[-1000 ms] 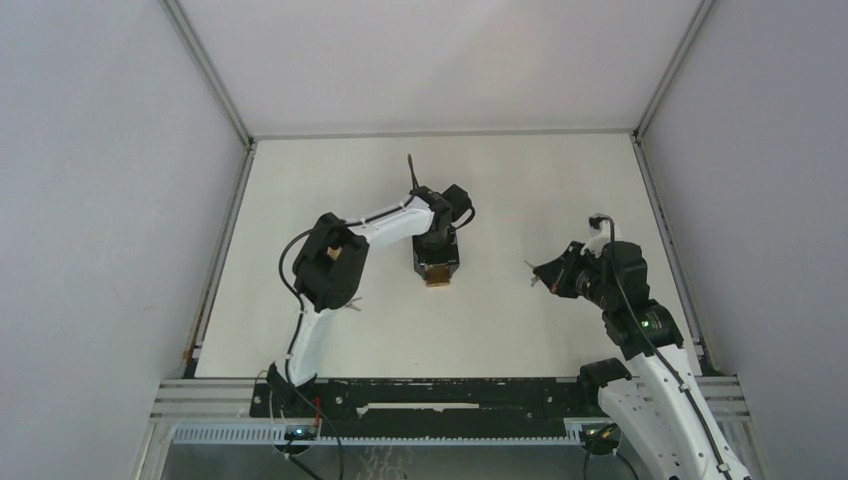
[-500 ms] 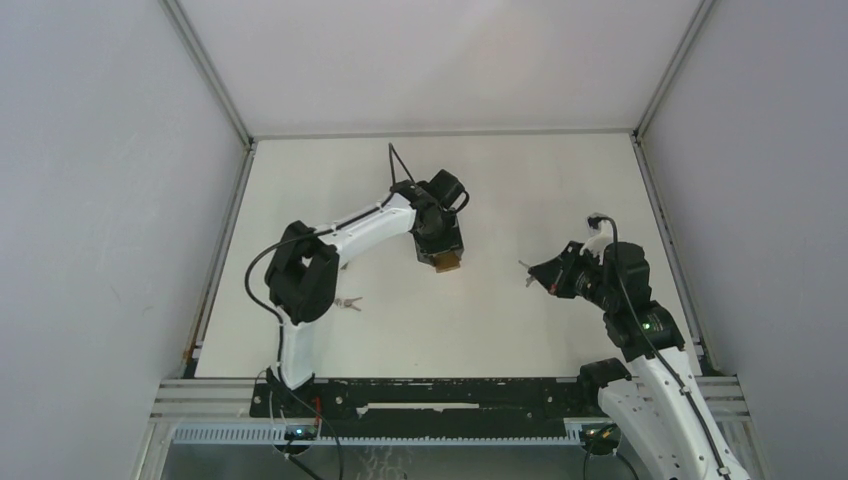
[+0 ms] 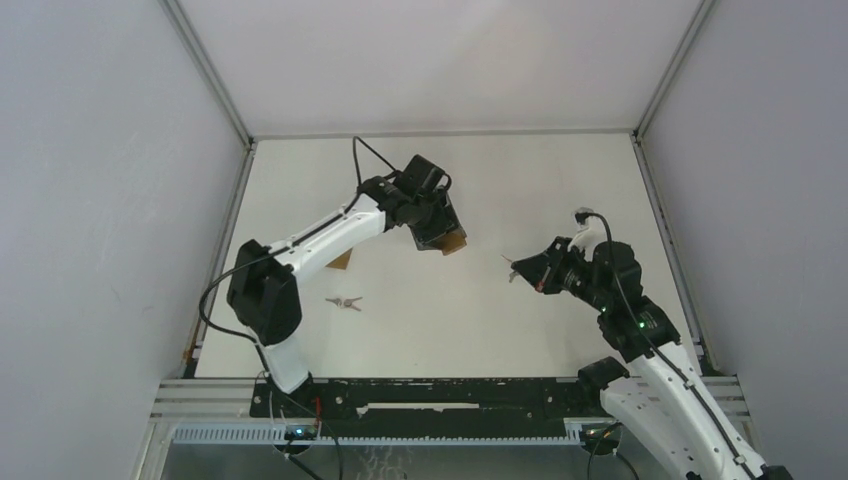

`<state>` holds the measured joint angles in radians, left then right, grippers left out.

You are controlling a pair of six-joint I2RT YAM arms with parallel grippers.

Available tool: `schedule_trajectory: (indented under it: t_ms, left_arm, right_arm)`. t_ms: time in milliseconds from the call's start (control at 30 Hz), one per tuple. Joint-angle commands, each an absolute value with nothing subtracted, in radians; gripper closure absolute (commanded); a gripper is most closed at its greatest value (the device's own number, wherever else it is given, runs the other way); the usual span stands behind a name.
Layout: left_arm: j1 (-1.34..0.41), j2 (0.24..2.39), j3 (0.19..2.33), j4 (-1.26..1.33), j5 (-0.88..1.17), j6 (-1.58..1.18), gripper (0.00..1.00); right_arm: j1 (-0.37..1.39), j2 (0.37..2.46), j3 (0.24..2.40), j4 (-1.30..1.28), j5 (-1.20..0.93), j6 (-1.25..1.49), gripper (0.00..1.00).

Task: Unlock with the key

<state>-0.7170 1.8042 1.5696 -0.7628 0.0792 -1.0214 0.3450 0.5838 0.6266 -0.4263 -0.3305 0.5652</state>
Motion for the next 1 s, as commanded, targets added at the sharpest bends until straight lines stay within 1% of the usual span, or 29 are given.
schedule_trajectory:
  t_ms: [0,200,433,667,967]
  left_arm:
    - [-0.700,1.668,1.518,-0.633,0.138,-1.134,1.00]
    - [-0.690,1.590,1.446,-0.501,0.187,-1.248,1.00]
    - [-0.683,1.530,1.435,-0.491,0.194,-1.327,1.00]
    - [-0.683,1.467,1.404,-0.488,0.153,-1.403,1.00]
    - [-0.684,1.428,1.385,-0.494,0.123,-1.478,1.00]
  right_arm:
    - [0.437,0.607,0.638,-0.295,-0.207,0.599,1.00]
    - [0.575,0.664,0.638,-0.184,-0.061,0.613,1.00]
    - [0.690,0.744,0.664,-0.109,0.091,0.604,1.00]
    - [0.731,0.778,0.673,-0.053,0.151,0.578,1.00]
    - [0.762,0.790,0.673,0.036,0.140,0.544,1.00]
